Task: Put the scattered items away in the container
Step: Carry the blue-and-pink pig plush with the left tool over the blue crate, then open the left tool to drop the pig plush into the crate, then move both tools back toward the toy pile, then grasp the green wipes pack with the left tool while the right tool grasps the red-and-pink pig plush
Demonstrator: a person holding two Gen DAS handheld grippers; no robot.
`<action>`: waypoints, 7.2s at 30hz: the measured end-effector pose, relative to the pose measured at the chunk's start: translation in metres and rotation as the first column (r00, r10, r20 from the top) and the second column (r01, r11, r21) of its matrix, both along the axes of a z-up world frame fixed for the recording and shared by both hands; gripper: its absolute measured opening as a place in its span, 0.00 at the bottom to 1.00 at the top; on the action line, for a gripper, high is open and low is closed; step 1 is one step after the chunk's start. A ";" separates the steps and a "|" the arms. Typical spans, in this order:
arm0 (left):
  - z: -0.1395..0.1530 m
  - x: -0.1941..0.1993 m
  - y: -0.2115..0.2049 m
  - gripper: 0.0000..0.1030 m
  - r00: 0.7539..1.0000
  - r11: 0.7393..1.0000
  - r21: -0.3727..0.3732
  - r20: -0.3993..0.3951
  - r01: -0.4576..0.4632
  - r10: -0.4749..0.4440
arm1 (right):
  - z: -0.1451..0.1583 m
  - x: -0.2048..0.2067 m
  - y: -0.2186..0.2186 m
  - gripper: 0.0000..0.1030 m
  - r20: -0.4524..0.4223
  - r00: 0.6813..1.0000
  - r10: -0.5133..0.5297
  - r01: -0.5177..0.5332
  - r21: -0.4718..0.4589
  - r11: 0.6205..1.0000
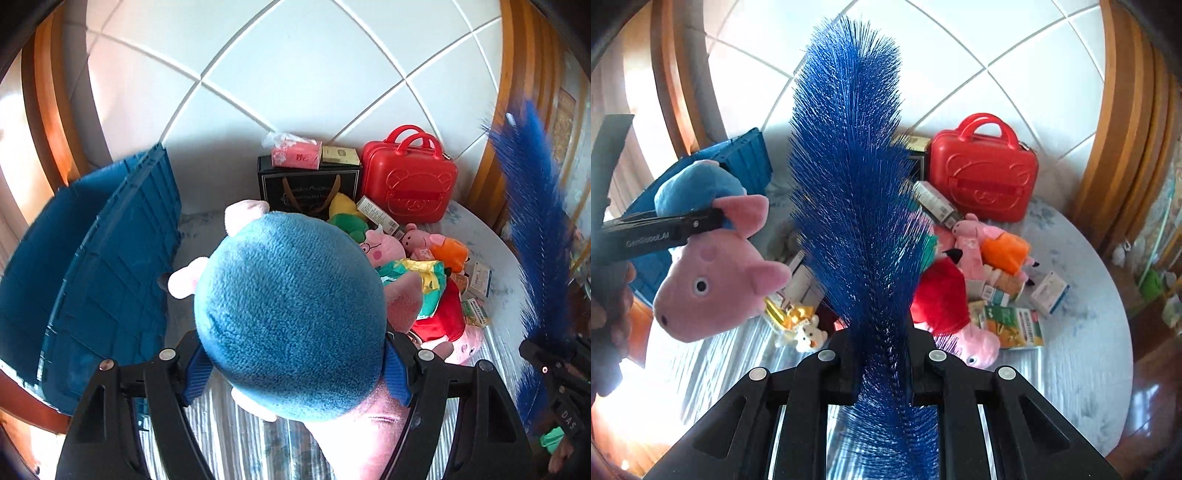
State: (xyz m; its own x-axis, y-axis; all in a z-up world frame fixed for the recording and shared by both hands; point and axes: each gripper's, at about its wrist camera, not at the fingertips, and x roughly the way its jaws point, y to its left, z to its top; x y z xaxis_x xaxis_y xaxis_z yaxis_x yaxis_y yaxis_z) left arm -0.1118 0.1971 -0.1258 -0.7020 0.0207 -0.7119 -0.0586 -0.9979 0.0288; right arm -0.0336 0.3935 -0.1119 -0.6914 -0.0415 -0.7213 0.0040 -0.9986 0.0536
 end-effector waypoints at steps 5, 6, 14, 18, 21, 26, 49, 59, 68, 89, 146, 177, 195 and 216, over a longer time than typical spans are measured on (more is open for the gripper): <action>0.022 0.011 0.003 0.73 0.999 1.000 -0.024 -0.050 0.016 -0.017 | 0.014 0.001 0.001 0.15 -0.020 1.000 0.006 -0.006 0.018 1.000; 0.025 0.013 0.002 0.73 0.998 1.000 -0.024 -0.057 0.019 -0.020 | 0.016 0.001 0.000 0.15 -0.024 1.000 0.005 -0.005 0.021 1.000; 0.045 0.026 -0.014 0.73 0.995 0.999 -0.024 -0.086 0.042 -0.044 | 0.032 0.006 -0.008 0.15 -0.045 0.999 -0.013 0.014 0.027 1.000; 0.052 0.031 -0.029 0.73 0.995 0.999 -0.020 -0.091 0.048 -0.049 | 0.037 0.008 -0.016 0.15 -0.049 0.998 -0.029 0.030 0.015 0.999; 0.058 0.036 -0.045 0.73 0.994 0.999 -0.013 -0.101 0.048 -0.049 | 0.042 0.009 -0.025 0.15 -0.056 0.998 -0.034 0.035 0.009 0.999; 0.066 0.040 -0.073 0.73 0.993 0.999 0.009 -0.113 0.040 -0.039 | 0.051 0.005 -0.046 0.15 -0.066 0.997 -0.031 0.032 0.014 0.999; 0.095 0.042 -0.222 0.73 0.984 0.997 0.061 -0.170 -0.047 0.057 | 0.099 -0.051 -0.188 0.16 -0.119 0.988 0.098 -0.092 0.059 0.994; 0.102 0.040 -0.281 0.73 0.978 0.994 0.081 -0.187 -0.076 0.090 | 0.113 -0.070 -0.256 0.16 -0.138 0.979 0.147 -0.138 0.075 0.988; 0.105 0.041 -0.338 0.73 0.973 0.991 0.098 -0.199 -0.095 0.113 | 0.126 -0.087 -0.314 0.16 -0.149 0.971 0.188 -0.175 0.095 0.980; 0.098 0.036 -0.446 0.73 0.964 0.979 0.111 -0.190 -0.170 0.189 | 0.149 -0.144 -0.430 0.16 -0.162 0.946 0.280 -0.276 0.044 0.960; 0.062 -0.050 -0.532 1.00 0.979 0.980 0.076 -0.068 -0.185 0.190 | 0.117 -0.267 -0.490 1.00 -0.127 0.968 0.217 -0.223 -0.036 0.974; 0.095 0.006 -0.421 1.00 0.984 0.993 0.047 -0.131 -0.113 0.118 | 0.122 -0.150 -0.408 1.00 -0.258 0.944 0.207 -0.226 -0.044 0.973; 0.076 0.015 -0.225 1.00 0.996 0.998 0.046 -0.086 0.031 -0.027 | 0.083 -0.066 -0.227 1.00 -0.225 0.971 0.086 -0.094 -0.024 0.995; -0.027 -0.039 -0.005 1.00 0.963 0.966 -0.006 0.074 0.259 -0.258 | -0.024 -0.031 -0.009 1.00 0.008 0.992 -0.126 0.126 0.009 0.992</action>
